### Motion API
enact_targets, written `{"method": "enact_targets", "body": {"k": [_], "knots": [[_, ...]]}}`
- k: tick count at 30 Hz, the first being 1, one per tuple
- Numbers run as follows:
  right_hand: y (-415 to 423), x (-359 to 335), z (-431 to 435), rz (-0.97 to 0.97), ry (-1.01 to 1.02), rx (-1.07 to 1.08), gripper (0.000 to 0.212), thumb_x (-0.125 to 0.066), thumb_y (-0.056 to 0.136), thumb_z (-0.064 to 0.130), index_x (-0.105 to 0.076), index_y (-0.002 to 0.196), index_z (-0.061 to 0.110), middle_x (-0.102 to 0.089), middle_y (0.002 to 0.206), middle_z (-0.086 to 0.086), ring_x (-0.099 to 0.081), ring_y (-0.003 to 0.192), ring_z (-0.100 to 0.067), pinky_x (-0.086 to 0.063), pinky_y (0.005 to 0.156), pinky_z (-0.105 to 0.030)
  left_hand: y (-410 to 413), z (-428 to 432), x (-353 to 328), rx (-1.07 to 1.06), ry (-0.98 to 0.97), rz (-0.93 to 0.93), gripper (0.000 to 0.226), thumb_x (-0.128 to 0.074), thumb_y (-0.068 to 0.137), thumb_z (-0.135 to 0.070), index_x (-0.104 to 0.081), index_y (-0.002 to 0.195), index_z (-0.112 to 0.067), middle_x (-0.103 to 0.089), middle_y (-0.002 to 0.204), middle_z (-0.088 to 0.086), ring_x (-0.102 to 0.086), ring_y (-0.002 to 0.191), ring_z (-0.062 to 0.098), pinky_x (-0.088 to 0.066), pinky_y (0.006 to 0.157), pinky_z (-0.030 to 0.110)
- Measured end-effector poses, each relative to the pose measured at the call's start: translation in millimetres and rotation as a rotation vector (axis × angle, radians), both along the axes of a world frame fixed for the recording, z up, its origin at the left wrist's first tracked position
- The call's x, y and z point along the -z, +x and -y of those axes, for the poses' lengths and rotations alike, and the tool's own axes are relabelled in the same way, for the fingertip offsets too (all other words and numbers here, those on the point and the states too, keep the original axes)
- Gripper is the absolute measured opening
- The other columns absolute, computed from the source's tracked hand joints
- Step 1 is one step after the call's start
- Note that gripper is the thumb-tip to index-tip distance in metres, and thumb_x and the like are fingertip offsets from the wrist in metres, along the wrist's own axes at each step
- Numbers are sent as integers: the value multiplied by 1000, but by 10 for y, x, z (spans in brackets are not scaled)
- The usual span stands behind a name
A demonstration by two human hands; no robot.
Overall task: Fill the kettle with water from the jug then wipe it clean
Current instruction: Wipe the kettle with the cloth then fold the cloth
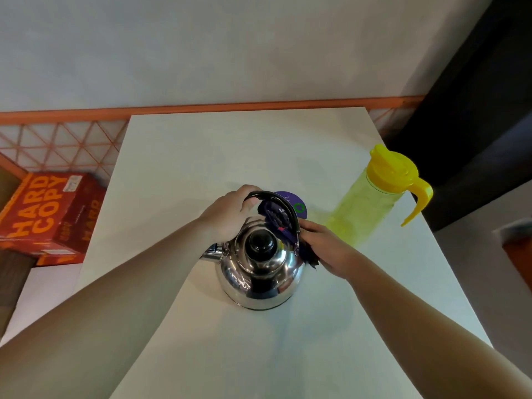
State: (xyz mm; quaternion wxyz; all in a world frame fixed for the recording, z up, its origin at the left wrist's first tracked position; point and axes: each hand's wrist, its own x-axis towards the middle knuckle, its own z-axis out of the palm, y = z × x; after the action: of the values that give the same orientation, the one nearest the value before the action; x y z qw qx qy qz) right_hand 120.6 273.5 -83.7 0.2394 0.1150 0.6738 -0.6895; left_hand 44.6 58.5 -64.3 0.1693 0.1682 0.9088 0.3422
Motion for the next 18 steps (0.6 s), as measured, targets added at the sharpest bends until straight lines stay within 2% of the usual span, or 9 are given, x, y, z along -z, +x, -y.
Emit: {"method": "enact_targets", "body": {"k": [3, 6, 9, 12, 15, 18], "knots": [[184, 15, -2, -5, -17, 85, 32, -49, 96, 21, -56, 128, 26, -64, 120, -2, -61, 108, -18, -47, 90, -31, 7, -13, -13, 2, -7, -6, 30, -28, 100, -42, -42, 126, -36, -64, 99, 5, -60, 90, 23, -47, 78, 38], [547, 96, -36, -5, -42, 166, 37, -56, 92, 27, -53, 129, 27, -63, 122, 2, -59, 112, -14, -46, 97, -35, 16, -15, -32, 5, -26, -18, 31, -28, 100, -41, -42, 127, -33, -63, 87, 8, -61, 79, 24, -48, 74, 40], [711, 107, 10, 5, 23, 197, 32, -59, 90, 31, -53, 121, 27, -58, 120, -6, -59, 108, -20, -48, 95, -40, 15, -30, -58, 13, -41, -38, 32, -28, 101, -39, -42, 128, -31, -62, 87, 6, -59, 79, 23, -47, 74, 40], [562, 5, 62, 17, 96, 190, 26, -53, 94, 30, -52, 120, 25, -59, 119, -6, -59, 107, -20, -48, 94, -40, 30, -35, -81, 26, -48, -38, 32, -27, 101, -38, -42, 129, -30, -62, 89, 9, -60, 83, 28, -48, 75, 44], [454, -52, 124, 9, 131, 215, 23, -47, 97, 29, -53, 119, 26, -61, 118, -4, -59, 107, -21, -47, 95, -42, 40, -37, -94, 21, -51, -35, 32, -27, 101, -38, -42, 128, -29, -59, 77, 8, -59, 72, 27, -46, 66, 41], [634, 1, 227, -14, 152, 297, 16, -44, 98, 28, -53, 111, 29, -61, 114, -4, -60, 101, -18, -52, 81, -35, 32, -43, -85, 19, -53, -52, 33, -27, 102, -37, -42, 129, -27, -51, 67, 1, -52, 62, 19, -41, 59, 35]]}}
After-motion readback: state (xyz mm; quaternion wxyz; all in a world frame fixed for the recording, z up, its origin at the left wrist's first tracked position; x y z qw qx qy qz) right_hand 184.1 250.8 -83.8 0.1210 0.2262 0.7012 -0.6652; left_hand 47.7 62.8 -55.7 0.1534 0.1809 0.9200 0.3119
